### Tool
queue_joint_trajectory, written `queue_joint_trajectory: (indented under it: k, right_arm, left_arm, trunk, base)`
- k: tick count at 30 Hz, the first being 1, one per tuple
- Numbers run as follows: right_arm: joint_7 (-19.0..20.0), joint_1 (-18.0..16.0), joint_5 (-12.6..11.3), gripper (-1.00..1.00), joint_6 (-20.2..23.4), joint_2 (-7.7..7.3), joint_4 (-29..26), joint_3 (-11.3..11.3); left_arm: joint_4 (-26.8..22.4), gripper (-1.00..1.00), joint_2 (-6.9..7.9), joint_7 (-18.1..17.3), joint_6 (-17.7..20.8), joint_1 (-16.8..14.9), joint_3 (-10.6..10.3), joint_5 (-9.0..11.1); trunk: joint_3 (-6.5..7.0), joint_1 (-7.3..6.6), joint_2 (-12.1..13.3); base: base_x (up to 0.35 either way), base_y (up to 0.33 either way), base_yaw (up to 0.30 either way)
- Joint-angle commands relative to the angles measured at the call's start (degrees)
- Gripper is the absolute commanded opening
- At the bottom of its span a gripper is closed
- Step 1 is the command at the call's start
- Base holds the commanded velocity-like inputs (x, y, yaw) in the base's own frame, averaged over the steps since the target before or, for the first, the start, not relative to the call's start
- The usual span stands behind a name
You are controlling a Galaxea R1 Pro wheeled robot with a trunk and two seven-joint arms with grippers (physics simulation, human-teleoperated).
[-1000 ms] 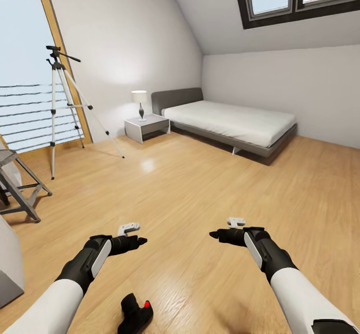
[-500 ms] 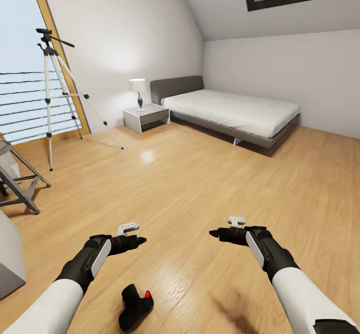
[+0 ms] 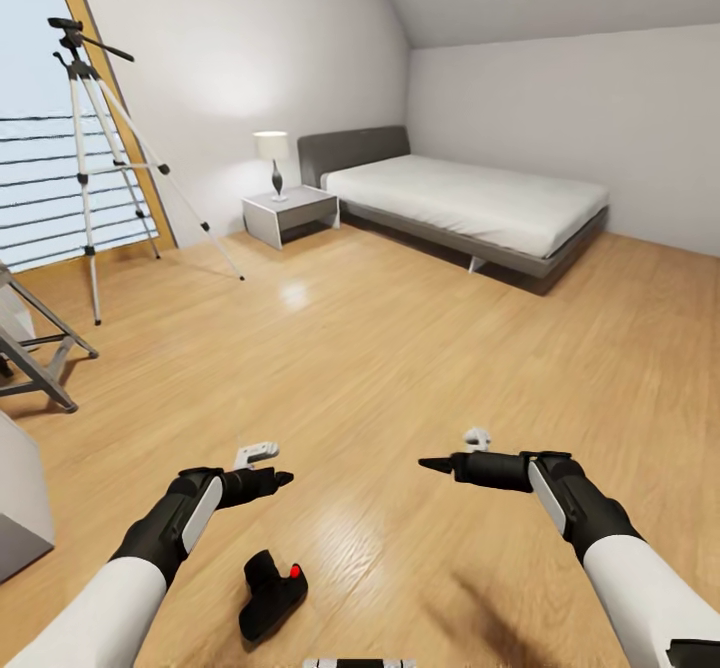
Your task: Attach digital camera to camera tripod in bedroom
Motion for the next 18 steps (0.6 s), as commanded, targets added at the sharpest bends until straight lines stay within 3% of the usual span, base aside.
queue_joint_trajectory:
  k: [1,5,18]
  right_arm:
    - [1.0,0.0,-0.3,1.0,0.5,-0.19,0.0,-0.1]
    - [4.0,0.0,-0.3,1.0,0.4,-0.77,0.0,-0.1]
    - [4.6,0.0,-0.3,1.0,-0.1,-0.89,0.0,-0.1]
  left_arm:
    - [-0.1,1.0,0.0,-0.1,0.3,0.0,0.0,0.2]
    - [-0.3,1.0,-0.19,-0.1,0.4,0.0,0.1,0.3]
    - [-0.3,1.0,-0.3,0.0,0.4,0.0,0.1,0.3]
  trunk:
    - [-0.28,0.01,0.0]
    - [-1.16,0.11,-0.1]
    - [-4.04,0.45,-0.3]
  base:
    - [0.0,0.0,0.0]
    - [0.0,0.0,0.0]
    - [0.0,0.0,0.0]
